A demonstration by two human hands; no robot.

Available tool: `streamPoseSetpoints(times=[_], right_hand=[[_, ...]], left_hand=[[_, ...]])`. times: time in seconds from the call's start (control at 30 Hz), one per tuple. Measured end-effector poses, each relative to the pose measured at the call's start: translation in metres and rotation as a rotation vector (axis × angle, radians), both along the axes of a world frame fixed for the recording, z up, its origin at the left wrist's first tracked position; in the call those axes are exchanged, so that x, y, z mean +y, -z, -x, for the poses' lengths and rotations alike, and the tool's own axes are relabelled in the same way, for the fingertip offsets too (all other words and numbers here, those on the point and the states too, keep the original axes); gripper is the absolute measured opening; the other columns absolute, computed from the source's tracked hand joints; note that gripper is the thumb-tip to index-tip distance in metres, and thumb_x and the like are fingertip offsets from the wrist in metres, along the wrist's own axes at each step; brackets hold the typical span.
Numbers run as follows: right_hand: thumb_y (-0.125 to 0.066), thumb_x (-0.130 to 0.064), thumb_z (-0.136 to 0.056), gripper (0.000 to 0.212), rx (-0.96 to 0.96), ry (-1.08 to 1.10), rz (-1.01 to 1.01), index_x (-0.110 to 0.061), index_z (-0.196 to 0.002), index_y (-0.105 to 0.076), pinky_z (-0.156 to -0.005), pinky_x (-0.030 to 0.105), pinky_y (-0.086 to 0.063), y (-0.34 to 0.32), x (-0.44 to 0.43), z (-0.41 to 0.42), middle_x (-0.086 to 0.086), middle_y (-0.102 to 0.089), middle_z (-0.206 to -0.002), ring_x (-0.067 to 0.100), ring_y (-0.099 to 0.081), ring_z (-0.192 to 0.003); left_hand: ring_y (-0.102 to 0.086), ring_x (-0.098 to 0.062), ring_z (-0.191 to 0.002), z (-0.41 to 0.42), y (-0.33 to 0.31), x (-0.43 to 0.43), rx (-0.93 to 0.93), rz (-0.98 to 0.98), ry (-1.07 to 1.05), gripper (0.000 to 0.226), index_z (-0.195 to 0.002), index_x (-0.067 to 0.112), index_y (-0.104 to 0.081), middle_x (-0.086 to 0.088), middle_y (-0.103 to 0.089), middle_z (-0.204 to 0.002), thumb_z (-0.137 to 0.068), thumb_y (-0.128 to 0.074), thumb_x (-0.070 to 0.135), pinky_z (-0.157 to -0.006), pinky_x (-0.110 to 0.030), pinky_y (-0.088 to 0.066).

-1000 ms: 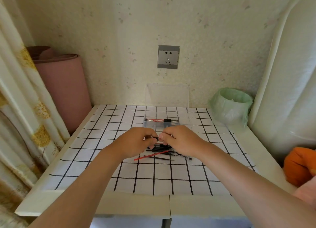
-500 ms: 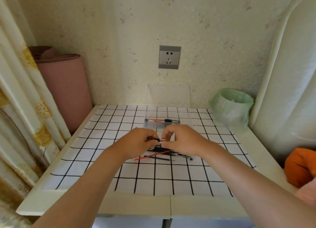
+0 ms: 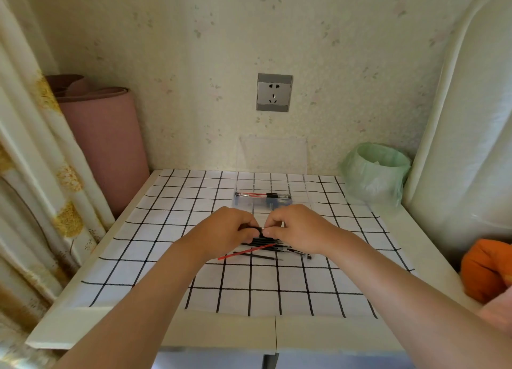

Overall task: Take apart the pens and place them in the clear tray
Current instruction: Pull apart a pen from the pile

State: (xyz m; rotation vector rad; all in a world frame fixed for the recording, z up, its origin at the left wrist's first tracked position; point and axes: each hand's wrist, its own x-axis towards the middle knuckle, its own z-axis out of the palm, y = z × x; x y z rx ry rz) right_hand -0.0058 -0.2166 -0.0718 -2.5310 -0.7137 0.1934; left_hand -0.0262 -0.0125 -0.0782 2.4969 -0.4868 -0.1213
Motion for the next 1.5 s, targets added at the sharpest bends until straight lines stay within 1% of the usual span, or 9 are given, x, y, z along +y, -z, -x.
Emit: streamPoseSetpoints(times=[0.13, 0.37, 0.57, 0.67, 0.83, 0.97, 1.13, 1.23, 1.5], right_hand=[[-0.066, -0.052, -0.084, 0.020, 0.054, 0.062, 0.104, -0.035, -0.095, -0.066, -0.075, 0.028, -0.050, -0.005, -0.010, -0.002, -0.014, -0.062, -0.092, 0.003, -0.058, -0.083], [-0.078, -0.047, -0.072, 0.027, 0.122, 0.114, 0.435, -0.032, -0.092, -0.067, -0.071, 0.026, -0.048, -0.003, -0.033, -0.002, -0.016, -0.061, -0.089, 0.007, -0.058, -0.086], [-0.071, -0.040, -0.082, 0.017, 0.079, 0.079, 0.376, -0.032, -0.097, -0.068, -0.071, 0.025, -0.047, -0.004, -0.035, -0.001, -0.017, -0.060, -0.088, 0.008, -0.059, -0.086], [-0.072, -0.039, -0.082, 0.013, 0.067, 0.091, 0.183, -0.032, -0.092, -0.068, -0.061, 0.019, -0.043, -0.004, -0.031, -0.002, -0.015, -0.065, -0.088, 0.002, -0.059, -0.076], [-0.077, -0.036, -0.079, 0.013, 0.042, 0.066, 0.022, -0.032, -0.089, -0.070, -0.076, 0.028, -0.052, -0.003, -0.021, -0.003, -0.013, -0.068, -0.087, 0.003, -0.062, -0.083], [-0.077, -0.038, -0.078, 0.014, 0.039, 0.059, -0.003, -0.033, -0.088, -0.068, -0.071, 0.028, -0.051, -0.001, -0.018, -0.005, -0.013, -0.068, -0.086, 0.001, -0.060, -0.077], [-0.077, -0.035, -0.080, 0.012, 0.031, 0.045, -0.069, -0.035, -0.087, -0.068, -0.056, 0.014, -0.035, 0.000, -0.010, -0.002, -0.014, -0.067, -0.089, -0.012, -0.053, -0.060], [-0.077, -0.030, -0.082, 0.011, 0.021, 0.035, -0.127, -0.030, -0.092, -0.072, -0.055, 0.007, -0.036, -0.001, -0.003, 0.000, -0.015, -0.066, -0.086, -0.015, -0.054, -0.063], [-0.067, -0.036, -0.090, 0.015, 0.044, 0.023, -0.072, -0.025, -0.093, -0.077, -0.058, 0.026, -0.043, -0.001, 0.002, -0.006, -0.012, -0.064, -0.068, 0.003, -0.055, -0.060]], left_hand=[[-0.054, 0.000, -0.061, 0.001, 0.000, -0.001, -0.040, -0.061, -0.024, 0.011, -0.097, 0.032, -0.071, 0.014, -0.064, -0.077, -0.092, -0.061, 0.034, -0.063, -0.020, -0.045], [-0.058, -0.004, -0.073, 0.002, 0.004, 0.002, 0.032, -0.151, 0.012, 0.012, -0.096, 0.034, -0.071, 0.015, -0.064, -0.079, -0.091, -0.060, 0.036, -0.068, -0.022, -0.047], [-0.060, -0.005, -0.076, 0.003, 0.003, -0.004, 0.048, -0.119, 0.030, 0.012, -0.096, 0.035, -0.071, 0.015, -0.066, -0.083, -0.091, -0.060, 0.036, -0.074, -0.027, -0.052], [-0.058, -0.002, -0.071, 0.004, 0.001, -0.005, 0.024, -0.091, 0.022, 0.012, -0.096, 0.033, -0.071, 0.015, -0.064, -0.077, -0.092, -0.060, 0.034, -0.068, -0.022, -0.049], [-0.055, 0.002, -0.061, 0.004, 0.000, -0.006, 0.017, -0.058, 0.012, 0.012, -0.095, 0.033, -0.071, 0.016, -0.063, -0.070, -0.093, -0.059, 0.034, -0.061, -0.017, -0.042], [-0.053, 0.000, -0.058, 0.004, -0.001, -0.006, 0.033, -0.021, -0.009, 0.012, -0.095, 0.032, -0.071, 0.012, -0.063, -0.069, -0.093, -0.059, 0.034, -0.061, -0.023, -0.046], [-0.052, 0.004, -0.055, 0.004, -0.002, -0.007, 0.042, 0.018, -0.019, 0.012, -0.095, 0.029, -0.071, 0.014, -0.061, -0.066, -0.092, -0.060, 0.032, -0.057, -0.016, -0.040], [-0.054, 0.004, -0.056, 0.003, -0.002, -0.007, 0.052, 0.020, -0.036, 0.011, -0.091, 0.031, -0.070, 0.015, -0.063, -0.070, -0.092, -0.059, 0.033, -0.058, -0.015, -0.038], [-0.049, 0.000, -0.054, -0.004, -0.006, -0.004, 0.006, -0.010, -0.005, 0.014, -0.084, 0.025, -0.068, 0.012, -0.057, -0.066, -0.094, -0.060, 0.026, -0.057, -0.017, -0.036]])
